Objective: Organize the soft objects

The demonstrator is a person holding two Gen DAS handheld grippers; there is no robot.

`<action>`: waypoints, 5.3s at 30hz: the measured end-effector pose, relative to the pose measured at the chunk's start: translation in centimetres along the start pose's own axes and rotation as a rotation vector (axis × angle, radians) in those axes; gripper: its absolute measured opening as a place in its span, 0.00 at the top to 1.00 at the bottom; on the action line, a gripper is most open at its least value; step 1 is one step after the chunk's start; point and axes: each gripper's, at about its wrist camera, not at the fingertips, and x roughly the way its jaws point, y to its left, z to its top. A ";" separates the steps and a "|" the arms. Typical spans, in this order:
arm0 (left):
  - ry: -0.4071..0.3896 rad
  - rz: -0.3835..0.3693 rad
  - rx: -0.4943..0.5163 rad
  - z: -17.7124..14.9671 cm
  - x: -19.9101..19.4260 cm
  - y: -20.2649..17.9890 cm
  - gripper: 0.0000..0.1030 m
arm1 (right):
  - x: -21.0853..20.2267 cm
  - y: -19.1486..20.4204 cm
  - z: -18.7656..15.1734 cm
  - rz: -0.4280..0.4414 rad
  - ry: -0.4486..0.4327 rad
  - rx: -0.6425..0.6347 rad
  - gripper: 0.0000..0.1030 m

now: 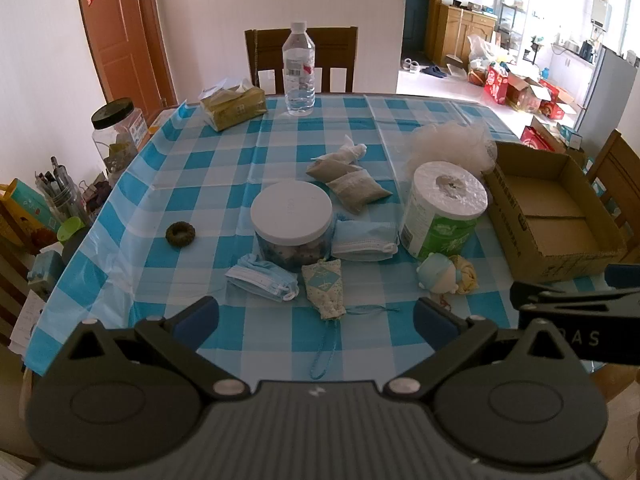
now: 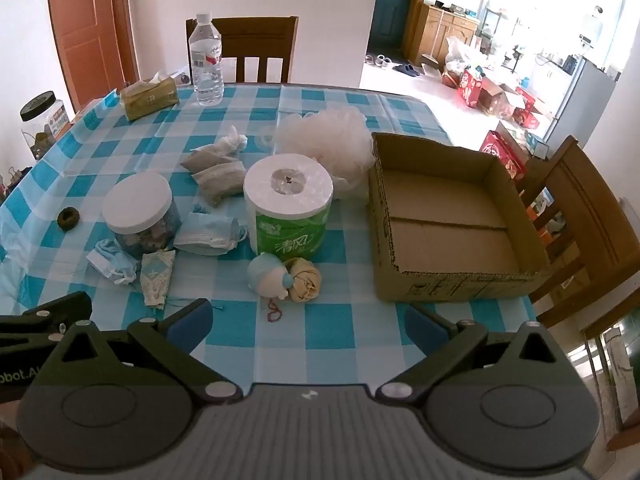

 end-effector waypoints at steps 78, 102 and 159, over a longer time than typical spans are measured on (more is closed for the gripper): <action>-0.061 -0.025 0.030 -0.8 -1.0 -0.8 0.01 | -0.5 -1.9 -0.3 0.114 -0.130 -0.129 0.00; -0.024 -0.069 0.164 -2.7 7.6 5.2 0.01 | 5.5 4.6 -1.2 0.256 -0.104 -0.227 0.00; -0.009 -0.047 0.029 3.8 24.7 18.9 0.59 | 12.2 14.2 0.1 0.374 0.106 -0.453 0.10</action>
